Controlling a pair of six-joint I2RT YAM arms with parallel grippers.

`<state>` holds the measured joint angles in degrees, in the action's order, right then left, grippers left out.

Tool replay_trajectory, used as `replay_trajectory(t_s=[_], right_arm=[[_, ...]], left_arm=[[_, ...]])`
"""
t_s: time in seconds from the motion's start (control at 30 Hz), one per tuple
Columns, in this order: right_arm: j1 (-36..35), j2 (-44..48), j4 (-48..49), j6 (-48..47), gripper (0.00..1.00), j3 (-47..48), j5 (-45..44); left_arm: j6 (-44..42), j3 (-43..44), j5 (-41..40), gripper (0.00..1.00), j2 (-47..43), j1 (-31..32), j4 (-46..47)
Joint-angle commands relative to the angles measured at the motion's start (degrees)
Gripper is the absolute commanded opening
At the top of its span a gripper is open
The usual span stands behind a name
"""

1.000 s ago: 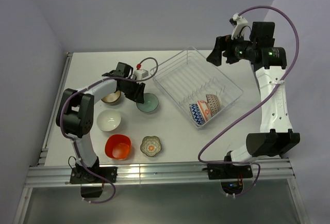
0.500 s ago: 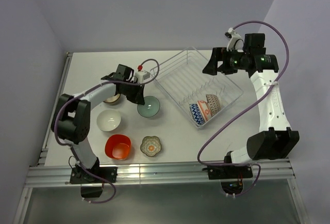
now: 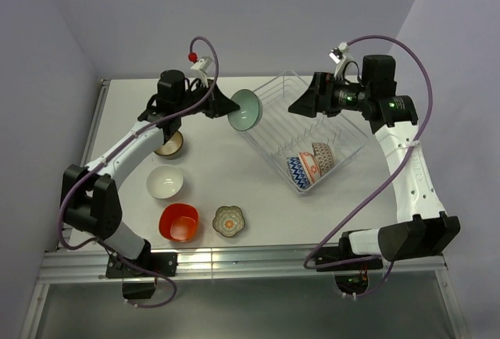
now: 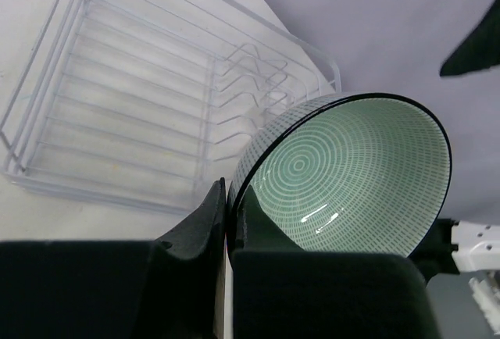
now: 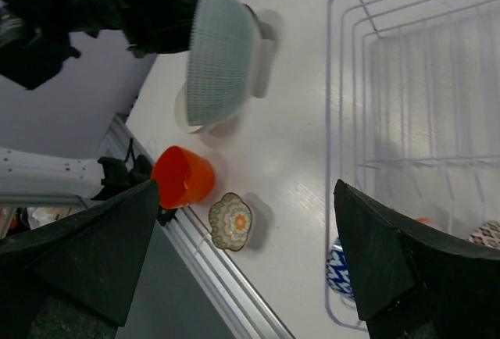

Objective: Load the bowls into the dish rack

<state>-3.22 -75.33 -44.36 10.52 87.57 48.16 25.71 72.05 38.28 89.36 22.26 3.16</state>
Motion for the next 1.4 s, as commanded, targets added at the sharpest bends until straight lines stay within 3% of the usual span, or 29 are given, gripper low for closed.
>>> replay_trajectory(t_s=[0.0, 0.2, 0.7, 1.07, 1.2, 1.37], right_arm=[[-3.4, 1.9, 6.3, 4.9, 1.00, -0.6, 0.1], [-9.1, 1.4, 9.2, 8.0, 1.00, -3.0, -7.5], [-11.4, -5.7, 16.1, 19.6, 1.00, -1.7, -4.1], [-11.4, -8.9, 18.5, 23.0, 0.99, -0.7, -0.4], [-11.3, -9.2, 20.2, 23.6, 0.96, -1.2, 0.9], [-11.3, -9.0, 22.9, 24.5, 0.83, -2.2, 2.9]], left_arm=[[10.1, 1.5, -1.2, 0.00, 2.0, 0.9, 10.4], [15.3, 1.1, -2.7, 0.00, 3.0, 1.7, 13.9], [20.3, -0.2, -0.8, 0.00, 3.5, 3.6, 18.5], [21.3, -0.8, 0.4, 0.00, 2.7, 3.9, 20.5], [22.4, -1.7, 1.1, 0.00, 2.0, 3.9, 21.5], [22.2, -1.7, 1.3, 0.00, 1.8, 4.0, 21.2]])
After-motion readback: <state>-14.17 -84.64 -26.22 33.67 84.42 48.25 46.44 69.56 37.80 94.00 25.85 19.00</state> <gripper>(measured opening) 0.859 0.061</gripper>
